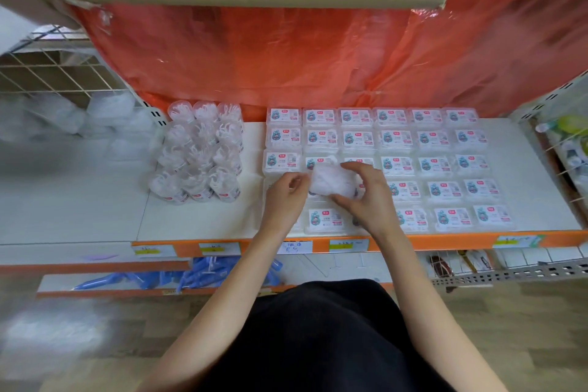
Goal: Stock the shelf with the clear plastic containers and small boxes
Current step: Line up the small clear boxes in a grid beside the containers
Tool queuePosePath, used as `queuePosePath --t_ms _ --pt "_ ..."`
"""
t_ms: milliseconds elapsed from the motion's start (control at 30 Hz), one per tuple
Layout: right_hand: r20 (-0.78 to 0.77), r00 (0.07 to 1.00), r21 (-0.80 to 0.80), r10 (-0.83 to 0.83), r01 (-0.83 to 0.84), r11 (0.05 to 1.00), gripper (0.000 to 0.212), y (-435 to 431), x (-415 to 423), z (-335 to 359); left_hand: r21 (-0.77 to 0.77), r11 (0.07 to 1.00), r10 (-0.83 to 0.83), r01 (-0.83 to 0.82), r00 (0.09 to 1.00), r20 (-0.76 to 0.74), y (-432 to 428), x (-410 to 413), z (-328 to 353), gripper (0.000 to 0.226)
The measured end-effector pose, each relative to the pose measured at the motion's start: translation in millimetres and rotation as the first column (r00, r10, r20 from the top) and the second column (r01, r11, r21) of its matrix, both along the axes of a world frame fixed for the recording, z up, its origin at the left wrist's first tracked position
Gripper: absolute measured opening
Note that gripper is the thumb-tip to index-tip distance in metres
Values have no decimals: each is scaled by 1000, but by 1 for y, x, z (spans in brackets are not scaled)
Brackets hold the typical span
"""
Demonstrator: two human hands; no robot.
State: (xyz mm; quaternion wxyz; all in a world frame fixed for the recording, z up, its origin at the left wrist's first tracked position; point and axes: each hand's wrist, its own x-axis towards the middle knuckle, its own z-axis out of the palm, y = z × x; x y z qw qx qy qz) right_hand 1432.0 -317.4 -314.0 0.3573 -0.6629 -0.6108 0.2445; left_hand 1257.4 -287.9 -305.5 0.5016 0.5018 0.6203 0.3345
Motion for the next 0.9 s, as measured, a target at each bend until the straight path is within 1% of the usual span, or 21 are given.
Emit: queuePosePath --t_ms 100,200,267,333,367,433,500,567,633,667,767,800,900 --pt "-35 997 11 71 -70 997 57 0 -13 3 -85 995 57 -47 990 125 3 -1 0 16" --pt "-133 988 7 77 -77 997 58 1 -18 4 -124 989 111 -85 970 218 2 -8 0 19" --pt "-263 965 -16 9 -14 1000 55 1 -22 4 -116 987 134 -110 965 226 1 -13 -1 25" --pt "-401 912 -100 -93 58 993 47 3 -26 2 -97 987 147 -128 965 217 0 -16 0 27" --pt "-436 890 -150 -134 75 986 42 5 -27 1 -88 987 149 -133 963 223 0 -17 3 26" --pt "-479 861 -234 -172 64 970 36 8 -28 -2 -66 989 143 -131 962 234 0 -18 6 24" --pt "-545 819 -263 -177 33 964 32 9 -28 -2 -59 991 133 -123 962 238 -1 -20 9 22" --pt "-597 785 -249 -167 17 968 26 8 -29 -2 -69 992 120 -107 966 229 -1 -23 11 16" --pt "-643 754 -208 -136 -1 978 25 7 -30 0 -115 989 120 -97 968 220 0 -25 12 6" --pt "-659 742 -182 -120 -2 983 27 8 -31 1 -142 985 127 -97 967 222 0 -26 13 9" --pt "-672 738 -106 -67 -6 994 33 8 -33 4 -235 968 143 -86 962 234 2 -29 18 36" --pt "-670 741 -76 -38 -18 997 35 8 -33 6 -256 963 142 -78 960 242 2 -29 19 38" --pt "-675 737 -29 24 -59 998 38 7 -31 7 -301 951 171 -74 935 310 1 -29 23 30"
